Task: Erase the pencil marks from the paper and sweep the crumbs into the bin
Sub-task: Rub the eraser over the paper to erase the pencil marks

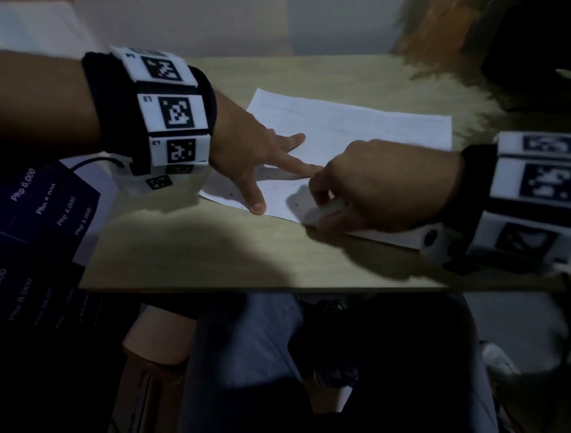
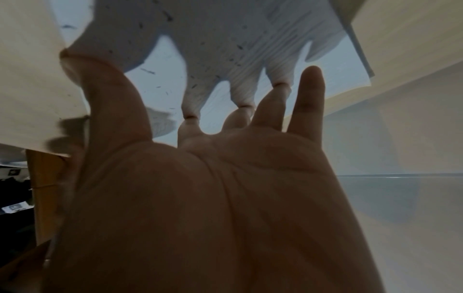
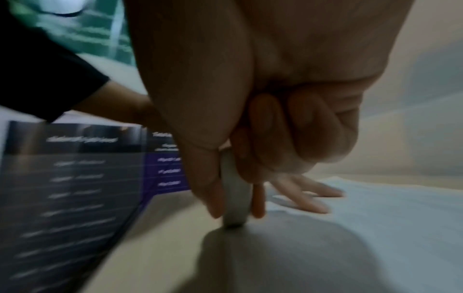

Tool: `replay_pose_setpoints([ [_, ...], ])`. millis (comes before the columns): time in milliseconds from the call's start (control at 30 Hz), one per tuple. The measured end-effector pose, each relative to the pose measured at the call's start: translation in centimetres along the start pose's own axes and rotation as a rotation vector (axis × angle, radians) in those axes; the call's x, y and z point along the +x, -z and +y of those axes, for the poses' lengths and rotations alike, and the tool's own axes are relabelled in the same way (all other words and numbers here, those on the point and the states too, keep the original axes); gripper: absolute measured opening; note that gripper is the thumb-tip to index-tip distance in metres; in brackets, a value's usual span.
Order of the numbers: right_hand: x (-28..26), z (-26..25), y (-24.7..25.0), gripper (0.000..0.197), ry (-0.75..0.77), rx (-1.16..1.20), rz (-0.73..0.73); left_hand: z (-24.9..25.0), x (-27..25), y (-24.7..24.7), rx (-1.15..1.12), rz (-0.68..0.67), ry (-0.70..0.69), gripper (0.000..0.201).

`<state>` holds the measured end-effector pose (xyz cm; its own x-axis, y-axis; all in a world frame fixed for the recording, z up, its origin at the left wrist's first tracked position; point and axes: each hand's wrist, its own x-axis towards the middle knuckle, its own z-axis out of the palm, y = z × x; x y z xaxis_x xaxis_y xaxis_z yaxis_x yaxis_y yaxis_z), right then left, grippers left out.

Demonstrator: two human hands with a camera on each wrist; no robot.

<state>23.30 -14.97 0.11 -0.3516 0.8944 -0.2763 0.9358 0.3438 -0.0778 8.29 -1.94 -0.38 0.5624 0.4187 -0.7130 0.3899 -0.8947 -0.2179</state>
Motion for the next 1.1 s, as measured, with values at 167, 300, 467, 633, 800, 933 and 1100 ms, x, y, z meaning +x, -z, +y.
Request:
replay_pose_setpoints([
  [167, 1.1, 2.3, 0.5, 0.042, -0.094, -0.04, 0.082, -0.2, 0.1, -0.1, 0.017, 0.009, 0.008, 0.1],
  [300, 0.0, 0.3, -0.4, 0.033, -0.003, -0.049, 0.027, -0.1, -0.1, 0.0, -0.001, -0.001, -0.003, 0.095],
  [467, 0.9, 2.5, 0.6, 0.047, -0.092, 0.014, 0.07, -0.1, 0.0, 0.1, 0.004, -0.001, 0.019, 0.099],
  [633, -0.2, 0.5, -0.5, 0.039, 0.046, -0.021, 0.011, 0.1, -0.2, 0.2, -0.01, -0.004, 0.014, 0.094],
  [800, 1.2, 3.4, 0.4, 0.047, -0.051, 0.05, 0.033, 0.0, -0.2, 0.2, -0.044, -0.012, 0.018, 0.101],
  [933, 0.9, 3.0, -0.8, 0.031, -0.031, 0.062, 0.127, -0.4, 0.0, 0.3, -0.084, 0.036, -0.014, 0.093],
  [1100, 0.6, 2.7, -0.7, 0.033, 0.03, 0.16, 0.042, -0.5, 0.4, 0.6, -0.073, 0.039, -0.021, 0.098],
])
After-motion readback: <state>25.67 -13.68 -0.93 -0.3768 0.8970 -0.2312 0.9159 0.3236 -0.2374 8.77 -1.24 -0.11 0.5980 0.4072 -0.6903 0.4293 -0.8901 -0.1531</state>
